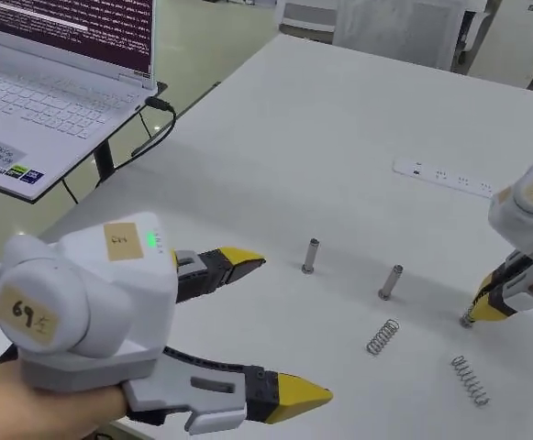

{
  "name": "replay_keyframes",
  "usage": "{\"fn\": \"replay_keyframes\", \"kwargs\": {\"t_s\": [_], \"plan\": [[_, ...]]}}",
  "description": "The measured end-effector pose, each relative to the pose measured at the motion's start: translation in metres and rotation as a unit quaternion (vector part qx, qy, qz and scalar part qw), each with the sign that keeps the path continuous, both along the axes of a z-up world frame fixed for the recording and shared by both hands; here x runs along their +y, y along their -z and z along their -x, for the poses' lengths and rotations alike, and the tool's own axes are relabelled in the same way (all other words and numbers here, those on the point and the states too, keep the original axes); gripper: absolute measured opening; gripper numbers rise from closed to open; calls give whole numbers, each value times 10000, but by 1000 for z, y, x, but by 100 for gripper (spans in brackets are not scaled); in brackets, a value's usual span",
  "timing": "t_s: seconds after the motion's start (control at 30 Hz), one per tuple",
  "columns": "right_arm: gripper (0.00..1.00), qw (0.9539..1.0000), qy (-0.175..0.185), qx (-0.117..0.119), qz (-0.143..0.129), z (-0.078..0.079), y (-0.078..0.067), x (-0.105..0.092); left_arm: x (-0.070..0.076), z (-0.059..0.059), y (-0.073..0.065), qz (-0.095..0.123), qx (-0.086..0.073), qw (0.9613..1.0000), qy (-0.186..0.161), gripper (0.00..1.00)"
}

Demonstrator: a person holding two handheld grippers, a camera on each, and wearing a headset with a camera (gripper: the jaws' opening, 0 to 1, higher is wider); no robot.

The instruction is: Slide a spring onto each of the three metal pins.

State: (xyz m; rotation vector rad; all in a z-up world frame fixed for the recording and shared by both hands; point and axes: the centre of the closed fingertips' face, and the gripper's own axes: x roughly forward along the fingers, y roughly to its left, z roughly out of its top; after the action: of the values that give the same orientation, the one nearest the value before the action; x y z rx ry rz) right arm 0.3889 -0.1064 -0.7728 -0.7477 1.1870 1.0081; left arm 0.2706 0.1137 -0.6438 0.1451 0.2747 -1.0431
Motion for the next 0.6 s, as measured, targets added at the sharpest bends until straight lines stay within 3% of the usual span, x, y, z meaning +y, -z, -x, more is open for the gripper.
{"fn": "replay_keyframes", "kwargs": {"t_s": [0.6], "plan": [[9,10000,3,-73,-53,0,4,-2,1,0,0,-21,15,10000,-6,74]]}}
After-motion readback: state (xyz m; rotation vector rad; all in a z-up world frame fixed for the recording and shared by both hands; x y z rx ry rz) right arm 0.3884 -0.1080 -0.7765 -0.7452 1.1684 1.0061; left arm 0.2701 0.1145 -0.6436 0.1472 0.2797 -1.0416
